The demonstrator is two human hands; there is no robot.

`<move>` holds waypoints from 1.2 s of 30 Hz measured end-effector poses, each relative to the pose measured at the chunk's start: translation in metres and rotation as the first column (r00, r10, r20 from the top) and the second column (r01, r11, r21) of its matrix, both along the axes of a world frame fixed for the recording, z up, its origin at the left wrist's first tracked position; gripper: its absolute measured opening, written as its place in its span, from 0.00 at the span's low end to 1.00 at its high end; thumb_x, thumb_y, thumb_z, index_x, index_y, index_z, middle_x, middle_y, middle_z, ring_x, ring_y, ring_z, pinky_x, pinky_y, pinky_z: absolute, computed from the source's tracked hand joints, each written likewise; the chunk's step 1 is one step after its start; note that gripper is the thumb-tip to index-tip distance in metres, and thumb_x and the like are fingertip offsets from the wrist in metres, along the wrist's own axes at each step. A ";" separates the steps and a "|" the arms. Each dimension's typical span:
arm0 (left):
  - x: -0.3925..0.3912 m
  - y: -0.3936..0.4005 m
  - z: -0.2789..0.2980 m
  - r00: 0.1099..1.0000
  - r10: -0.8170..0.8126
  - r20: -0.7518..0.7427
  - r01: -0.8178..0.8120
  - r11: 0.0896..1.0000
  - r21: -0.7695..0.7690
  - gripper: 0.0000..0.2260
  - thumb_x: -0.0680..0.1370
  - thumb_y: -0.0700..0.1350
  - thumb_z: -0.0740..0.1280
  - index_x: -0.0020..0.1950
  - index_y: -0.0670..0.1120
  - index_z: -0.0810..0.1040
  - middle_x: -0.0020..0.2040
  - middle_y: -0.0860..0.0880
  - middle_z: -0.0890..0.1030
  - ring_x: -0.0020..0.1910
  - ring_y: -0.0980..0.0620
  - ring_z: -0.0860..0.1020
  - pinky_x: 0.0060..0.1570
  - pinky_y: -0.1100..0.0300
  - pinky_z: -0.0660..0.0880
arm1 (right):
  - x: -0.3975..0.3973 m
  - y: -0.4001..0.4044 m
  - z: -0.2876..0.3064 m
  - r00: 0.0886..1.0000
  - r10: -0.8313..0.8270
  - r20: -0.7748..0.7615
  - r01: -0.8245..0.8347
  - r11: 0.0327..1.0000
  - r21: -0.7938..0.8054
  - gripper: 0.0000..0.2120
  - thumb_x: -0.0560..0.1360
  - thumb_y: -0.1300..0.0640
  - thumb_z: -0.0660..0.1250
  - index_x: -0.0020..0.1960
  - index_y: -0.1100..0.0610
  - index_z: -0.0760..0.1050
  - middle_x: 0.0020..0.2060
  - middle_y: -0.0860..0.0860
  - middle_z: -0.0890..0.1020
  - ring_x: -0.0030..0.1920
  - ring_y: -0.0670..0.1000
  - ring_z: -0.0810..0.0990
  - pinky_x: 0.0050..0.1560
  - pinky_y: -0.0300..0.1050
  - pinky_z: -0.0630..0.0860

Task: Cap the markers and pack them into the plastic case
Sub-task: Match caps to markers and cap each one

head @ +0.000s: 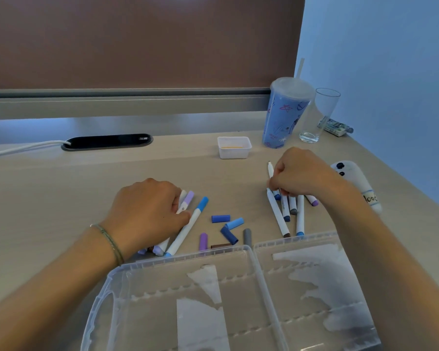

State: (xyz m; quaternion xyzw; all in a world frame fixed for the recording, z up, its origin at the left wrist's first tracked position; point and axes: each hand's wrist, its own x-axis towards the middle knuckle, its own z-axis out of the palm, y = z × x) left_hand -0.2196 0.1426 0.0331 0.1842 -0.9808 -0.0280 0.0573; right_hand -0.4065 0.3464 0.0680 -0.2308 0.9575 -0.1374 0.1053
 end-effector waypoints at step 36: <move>-0.003 0.001 0.016 0.995 -0.044 -0.090 0.096 0.675 0.732 0.05 0.76 0.45 0.70 0.51 0.51 0.82 0.27 0.53 0.78 0.27 0.57 0.76 0.37 0.57 0.76 | 0.076 -0.046 0.010 0.879 0.292 0.377 -0.324 0.946 0.022 0.18 0.77 0.48 0.73 0.33 0.57 0.83 0.23 0.48 0.79 0.25 0.46 0.74 0.29 0.35 0.73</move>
